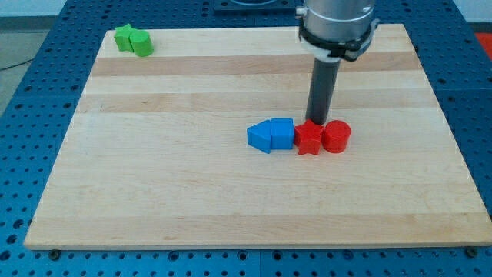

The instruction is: Move your arm to the right of the yellow heart

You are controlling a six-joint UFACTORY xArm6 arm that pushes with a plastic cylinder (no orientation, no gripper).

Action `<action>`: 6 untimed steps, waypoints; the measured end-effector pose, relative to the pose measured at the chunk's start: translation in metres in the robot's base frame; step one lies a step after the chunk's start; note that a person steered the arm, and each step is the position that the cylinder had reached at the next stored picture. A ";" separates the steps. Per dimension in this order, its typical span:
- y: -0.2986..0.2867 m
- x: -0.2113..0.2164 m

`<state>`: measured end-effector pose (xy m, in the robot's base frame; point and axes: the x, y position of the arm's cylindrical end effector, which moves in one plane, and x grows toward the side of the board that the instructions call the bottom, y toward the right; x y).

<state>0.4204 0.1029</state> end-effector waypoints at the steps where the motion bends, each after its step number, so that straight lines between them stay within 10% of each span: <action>1: 0.040 -0.033; 3: 0.163 -0.072; 6: 0.152 -0.160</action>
